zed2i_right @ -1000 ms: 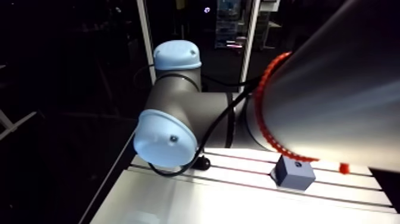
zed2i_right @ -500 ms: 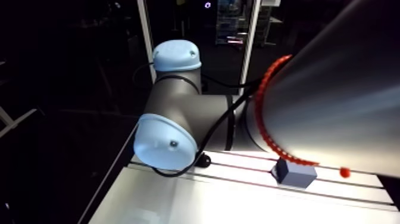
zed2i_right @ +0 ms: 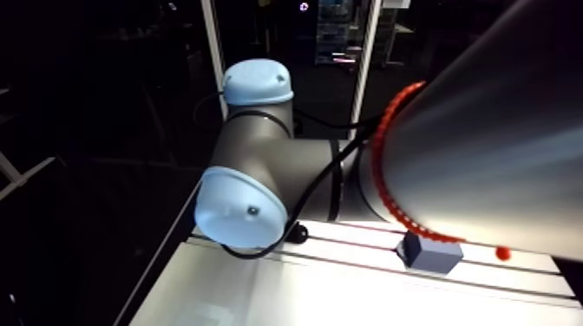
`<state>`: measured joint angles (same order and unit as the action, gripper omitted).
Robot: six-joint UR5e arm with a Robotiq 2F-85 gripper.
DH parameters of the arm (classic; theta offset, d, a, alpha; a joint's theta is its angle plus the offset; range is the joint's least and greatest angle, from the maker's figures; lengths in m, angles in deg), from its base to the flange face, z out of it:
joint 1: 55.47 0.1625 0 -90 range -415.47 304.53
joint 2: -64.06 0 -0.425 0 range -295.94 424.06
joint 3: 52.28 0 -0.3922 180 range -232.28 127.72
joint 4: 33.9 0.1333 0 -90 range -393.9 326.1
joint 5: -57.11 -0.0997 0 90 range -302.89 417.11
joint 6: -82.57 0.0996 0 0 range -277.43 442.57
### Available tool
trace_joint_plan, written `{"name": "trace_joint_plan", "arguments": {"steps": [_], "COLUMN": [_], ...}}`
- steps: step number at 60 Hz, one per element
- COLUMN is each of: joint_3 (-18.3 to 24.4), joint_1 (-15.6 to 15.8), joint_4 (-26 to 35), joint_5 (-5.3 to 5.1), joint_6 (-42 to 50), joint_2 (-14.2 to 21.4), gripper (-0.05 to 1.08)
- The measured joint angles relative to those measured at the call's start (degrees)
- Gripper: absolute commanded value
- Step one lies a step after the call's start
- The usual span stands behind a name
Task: Pick up the M10 bolt and insert it into the hex recess until seated.
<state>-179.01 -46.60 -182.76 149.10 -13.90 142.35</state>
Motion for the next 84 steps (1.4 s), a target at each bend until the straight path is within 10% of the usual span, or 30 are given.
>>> {"name": "trace_joint_plan", "arguments": {"steps": [84], "joint_3": [-0.14], "joint_1": [0.17], "joint_4": [0.01], "joint_5": [0.06], "joint_6": [0.24], "joint_2": [-0.45], "gripper": [0.62]}}
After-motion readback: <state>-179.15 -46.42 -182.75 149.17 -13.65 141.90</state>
